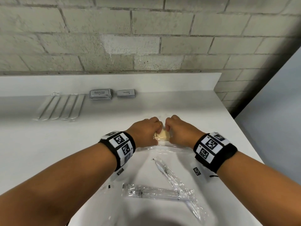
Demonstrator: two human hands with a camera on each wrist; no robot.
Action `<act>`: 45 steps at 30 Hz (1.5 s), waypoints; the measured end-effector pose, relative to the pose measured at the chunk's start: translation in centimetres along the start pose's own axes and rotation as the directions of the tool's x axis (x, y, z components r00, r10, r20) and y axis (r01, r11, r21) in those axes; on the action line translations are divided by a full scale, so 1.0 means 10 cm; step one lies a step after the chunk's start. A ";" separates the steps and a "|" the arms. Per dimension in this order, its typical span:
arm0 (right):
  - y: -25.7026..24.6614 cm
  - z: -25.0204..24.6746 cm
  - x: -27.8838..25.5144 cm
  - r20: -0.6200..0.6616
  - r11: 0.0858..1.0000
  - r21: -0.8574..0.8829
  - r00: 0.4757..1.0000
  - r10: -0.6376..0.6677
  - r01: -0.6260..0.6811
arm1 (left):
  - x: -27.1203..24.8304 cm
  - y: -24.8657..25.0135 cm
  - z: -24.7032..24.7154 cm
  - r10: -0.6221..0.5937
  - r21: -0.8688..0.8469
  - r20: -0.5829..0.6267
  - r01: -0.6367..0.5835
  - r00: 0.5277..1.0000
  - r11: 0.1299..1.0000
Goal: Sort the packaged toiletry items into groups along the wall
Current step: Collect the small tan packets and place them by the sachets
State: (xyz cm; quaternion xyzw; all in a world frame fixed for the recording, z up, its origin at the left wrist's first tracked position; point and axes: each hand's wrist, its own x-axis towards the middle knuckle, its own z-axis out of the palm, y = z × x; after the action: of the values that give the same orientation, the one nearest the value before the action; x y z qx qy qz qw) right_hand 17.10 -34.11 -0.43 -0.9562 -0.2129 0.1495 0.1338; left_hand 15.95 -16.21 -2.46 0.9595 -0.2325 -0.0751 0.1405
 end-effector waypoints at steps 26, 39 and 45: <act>0.10 -0.10 0.92 -0.063 0.995 0.008 0.993 -0.101 0.102 | 0.46 -0.42 -0.07 -0.208 -0.020 -0.166 0.208 0.964 0.978; 0.23 -0.35 1.92 -0.218 0.999 -0.051 0.976 -0.022 0.012 | 1.34 -0.94 -0.39 -0.327 0.047 -0.170 0.339 0.930 0.940; 0.19 -0.40 2.08 -0.205 0.998 -0.054 0.978 -0.026 0.015 | 1.46 -1.02 -0.40 -0.332 0.046 -0.188 0.346 0.925 0.937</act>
State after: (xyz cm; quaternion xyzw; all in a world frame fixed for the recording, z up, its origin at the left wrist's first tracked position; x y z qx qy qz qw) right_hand 37.14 -27.25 -2.11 -0.9675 -0.2116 0.0429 0.1314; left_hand 33.95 -13.38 -2.96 0.9928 -0.0525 -0.0036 0.1079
